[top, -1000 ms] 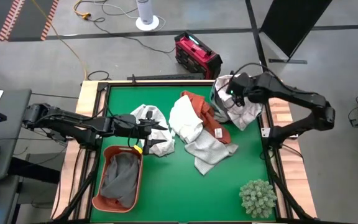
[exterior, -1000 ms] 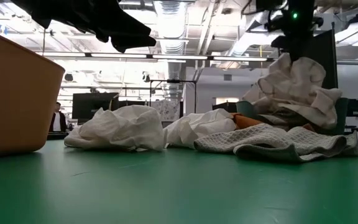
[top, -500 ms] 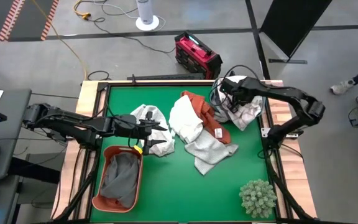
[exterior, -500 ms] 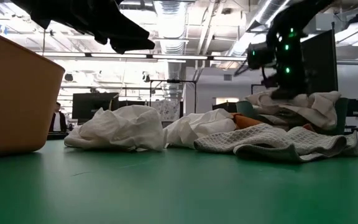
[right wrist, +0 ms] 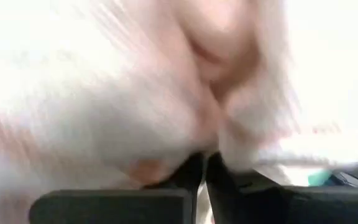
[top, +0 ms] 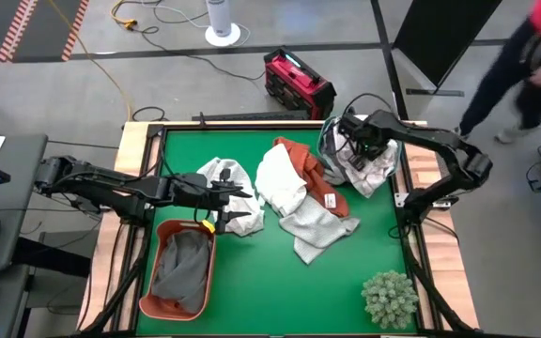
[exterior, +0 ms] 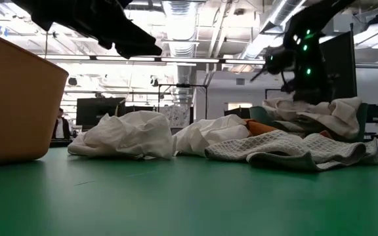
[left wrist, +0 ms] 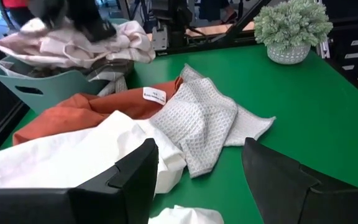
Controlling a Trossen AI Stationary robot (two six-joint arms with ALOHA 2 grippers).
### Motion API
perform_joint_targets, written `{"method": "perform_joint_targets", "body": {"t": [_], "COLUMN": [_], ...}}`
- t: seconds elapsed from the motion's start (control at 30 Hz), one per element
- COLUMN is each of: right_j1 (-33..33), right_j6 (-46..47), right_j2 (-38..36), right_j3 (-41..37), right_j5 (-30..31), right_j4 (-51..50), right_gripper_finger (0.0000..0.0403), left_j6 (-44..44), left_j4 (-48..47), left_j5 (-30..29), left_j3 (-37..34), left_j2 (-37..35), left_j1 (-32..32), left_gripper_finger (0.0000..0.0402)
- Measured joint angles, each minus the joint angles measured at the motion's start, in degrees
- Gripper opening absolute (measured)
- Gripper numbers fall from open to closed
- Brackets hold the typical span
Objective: Sort towels by color in basket
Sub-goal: Put the white patterned towel into the green bin, then remove the gray patterned towel from the green bin
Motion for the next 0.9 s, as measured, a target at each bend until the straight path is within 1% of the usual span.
{"method": "perform_joint_targets", "body": {"t": [0.13, 0.23, 0.4, 0.53, 0.63, 0.73, 0.9], "right_j1": [0.0, 0.9, 6.8, 12.3, 15.5, 17.5, 17.5], "right_j6": [-2.6, -4.5, -5.9, -4.5, -4.8, -6.1, -4.5], "right_j2": [-4.9, -8.1, -12.0, -14.3, -15.0, -15.1, -15.1], "right_j3": [4.1, 6.9, 10.6, 13.9, 15.3, 15.3, 15.3], "right_j5": [0.1, -0.4, -1.7, 1.8, 2.1, 2.1, 2.0], "right_j4": [-4.0, -4.2, -4.1, -4.9, -4.9, -6.3, -10.6], "right_gripper_finger": [0.0052, 0.0052, 0.0059, 0.0076, 0.0095, 0.0124, 0.0197], "left_j6": [0.0, 0.0, 0.0, 0.1, 0.0, 0.0, 0.0], "left_j4": [0.0, 0.2, 0.2, -0.1, -0.1, -0.1, -1.9], "left_j5": [0.0, 0.0, 0.0, 0.0, 0.0, -0.1, 0.0], "left_j3": [0.0, 0.0, 0.0, 0.0, 0.0, 0.0, 0.0], "left_j2": [0.0, 0.0, 0.0, 0.0, 0.0, 0.0, 0.0], "left_j1": [0.0, 0.0, 0.0, 0.0, 0.0, 0.0, 0.0], "left_gripper_finger": [0.0222, 0.0222, 0.0222, 0.0222, 0.0222, 0.0222, 0.0222]}}
